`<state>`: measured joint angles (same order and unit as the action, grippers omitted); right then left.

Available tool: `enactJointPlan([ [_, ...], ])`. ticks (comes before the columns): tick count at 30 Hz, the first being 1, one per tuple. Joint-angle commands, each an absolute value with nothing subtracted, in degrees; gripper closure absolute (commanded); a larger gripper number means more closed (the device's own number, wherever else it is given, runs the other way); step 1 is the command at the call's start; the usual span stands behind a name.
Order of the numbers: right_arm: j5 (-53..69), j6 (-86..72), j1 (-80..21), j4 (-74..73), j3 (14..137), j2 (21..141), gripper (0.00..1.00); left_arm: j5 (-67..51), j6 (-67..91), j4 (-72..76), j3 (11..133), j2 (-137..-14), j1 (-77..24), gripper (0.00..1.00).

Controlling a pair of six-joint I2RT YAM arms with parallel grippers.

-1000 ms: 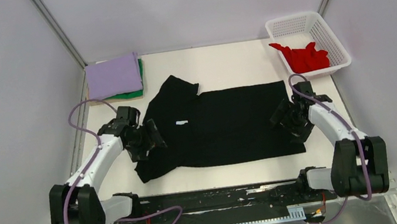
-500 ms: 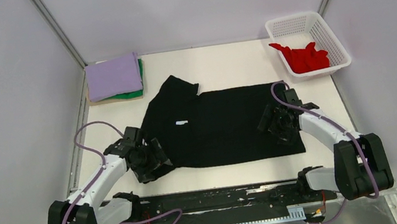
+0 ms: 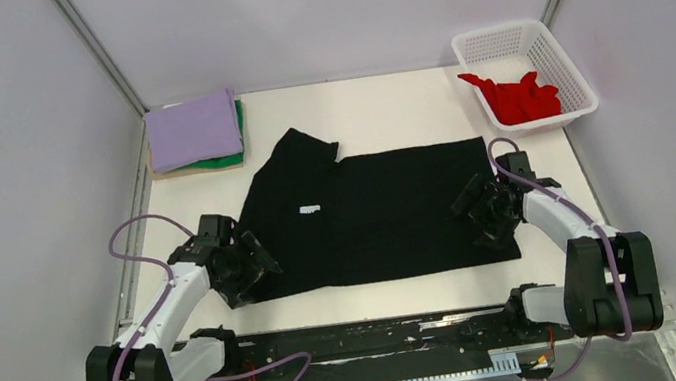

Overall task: Fold and stack the t-shirts
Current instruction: Fold the flattened tshirt in 1/3 of the way

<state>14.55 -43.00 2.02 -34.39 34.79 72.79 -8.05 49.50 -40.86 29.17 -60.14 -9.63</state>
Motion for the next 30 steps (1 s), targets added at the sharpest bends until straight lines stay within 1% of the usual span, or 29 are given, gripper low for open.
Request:
enactJointPlan([
  [1,8.97,-38.87,3.34,-35.77,31.85,71.72,0.0,-4.35,47.1,-44.84,30.29,-60.55,-8.62,0.0],
  [4,11.69,-37.1,3.34,-35.73,32.92,69.16,0.0,-7.24,47.19,-45.28,30.74,-59.54,-8.68,0.0],
  [8,14.09,-35.23,3.25,-35.93,36.56,65.3,0.0,-12.59,45.6,-45.36,35.1,-57.2,-8.82,0.0],
  [11,14.45,-33.69,3.25,-35.67,40.16,63.17,0.0,-13.84,43.38,-45.56,43.28,-55.54,-9.14,0.0],
  [14,12.53,-32.83,3.25,-33.52,43.16,62.41,0.0,-13.84,39.57,-42.29,50.46,-57.67,-9.58,0.0],
  [18,11.25,-33.35,3.25,-28.98,45.85,63.71,0.0,-12.73,35.15,-37.07,62.17,-68.52,-10.27,0.0],
  [22,8.75,-33.91,3.25,-26.18,48.57,67.34,0.0,-8.6,29.42,-39.06,78.35,-85.86,-12.26,0.0],
  [24,8.75,-33.86,3.25,-25.36,49.01,68.87,0.0,-5.01,27.11,-40.2,89.64,-97.81,-13.0,0.0],
  [27,7.69,-33.23,3.25,-24.79,48.78,70.66,0.0,-4.34,23.76,-40.09,99.48,-108.62,-13.47,0.0],
  [30,6.39,-32.5,3.25,-24.64,48.62,71.72,0.0,-0.86,21.29,-42.69,112.7,-121.48,-13.78,0.0],
])
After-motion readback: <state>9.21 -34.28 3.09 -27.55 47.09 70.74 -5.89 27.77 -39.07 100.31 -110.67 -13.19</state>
